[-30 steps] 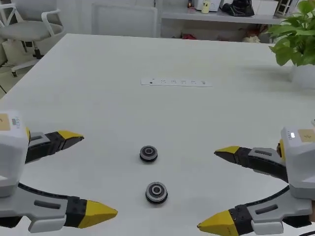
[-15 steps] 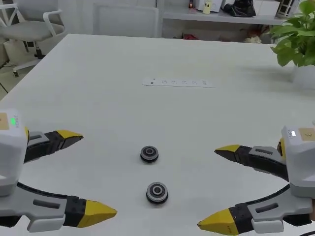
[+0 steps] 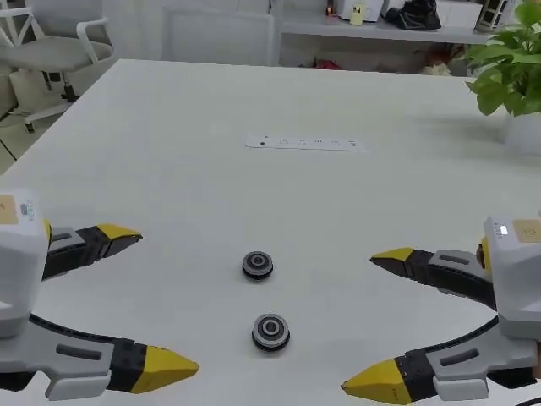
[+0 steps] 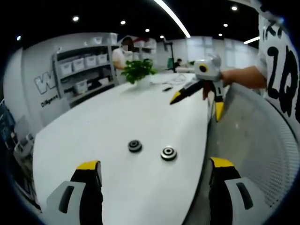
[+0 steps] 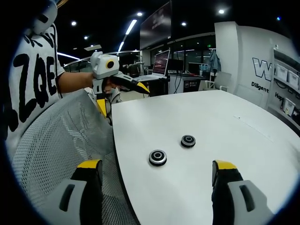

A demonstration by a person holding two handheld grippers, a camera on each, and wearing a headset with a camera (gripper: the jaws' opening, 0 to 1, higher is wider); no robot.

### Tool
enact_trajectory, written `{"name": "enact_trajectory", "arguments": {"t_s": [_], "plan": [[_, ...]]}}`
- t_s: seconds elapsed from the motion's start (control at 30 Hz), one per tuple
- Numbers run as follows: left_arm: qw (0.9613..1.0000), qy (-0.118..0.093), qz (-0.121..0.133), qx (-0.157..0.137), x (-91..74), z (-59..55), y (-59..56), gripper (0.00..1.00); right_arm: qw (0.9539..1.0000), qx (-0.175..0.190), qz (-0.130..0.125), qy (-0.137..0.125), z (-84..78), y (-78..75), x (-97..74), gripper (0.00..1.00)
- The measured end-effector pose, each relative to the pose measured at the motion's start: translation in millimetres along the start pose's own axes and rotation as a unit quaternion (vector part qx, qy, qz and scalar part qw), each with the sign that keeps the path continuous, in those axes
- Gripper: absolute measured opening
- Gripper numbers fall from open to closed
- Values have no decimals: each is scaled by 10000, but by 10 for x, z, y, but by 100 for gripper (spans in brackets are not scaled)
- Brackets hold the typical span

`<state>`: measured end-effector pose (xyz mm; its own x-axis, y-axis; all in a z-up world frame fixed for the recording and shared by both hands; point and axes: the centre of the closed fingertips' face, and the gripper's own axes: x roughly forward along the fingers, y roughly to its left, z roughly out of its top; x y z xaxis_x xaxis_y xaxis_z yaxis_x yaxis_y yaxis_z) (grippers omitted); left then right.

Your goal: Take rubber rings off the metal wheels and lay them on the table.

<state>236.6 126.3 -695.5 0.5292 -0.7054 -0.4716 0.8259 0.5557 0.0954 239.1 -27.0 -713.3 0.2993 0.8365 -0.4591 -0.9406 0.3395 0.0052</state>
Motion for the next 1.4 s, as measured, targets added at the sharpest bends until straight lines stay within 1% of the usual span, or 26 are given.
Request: {"name": "enact_trajectory", "arguments": {"t_s": [0.2, 0.37, 0.47, 0.57, 1.0, 1.2, 1.4], "plan": [[10000, 44, -25, 7, -1, -8, -4, 96, 10000, 0, -9, -27, 16, -26, -3, 93], [10000, 34, -35, 23, -2, 9, 5, 96, 10000, -10, 1, -3, 8, -53, 2, 92], [10000, 48, -39, 17, 6, 11, 18, 95, 10000, 2, 14, -65, 45, -66, 3, 91], [10000, 22, -34, 34, 15, 26, 39, 94, 9999, -13, 17, -103, 73, -82, 7, 90], [9998, 21, -34, 170, 55, 84, 148, 91, 9998, -184, 86, -11, 93, -195, 51, 86], [9995, 80, -81, 295, 109, 119, 206, 90, 9996, -238, 157, 22, 111, -259, 83, 85], [9990, 101, -170, 388, 172, 153, 219, 89, 9993, -300, 218, 17, 139, -288, 123, 83]]}}
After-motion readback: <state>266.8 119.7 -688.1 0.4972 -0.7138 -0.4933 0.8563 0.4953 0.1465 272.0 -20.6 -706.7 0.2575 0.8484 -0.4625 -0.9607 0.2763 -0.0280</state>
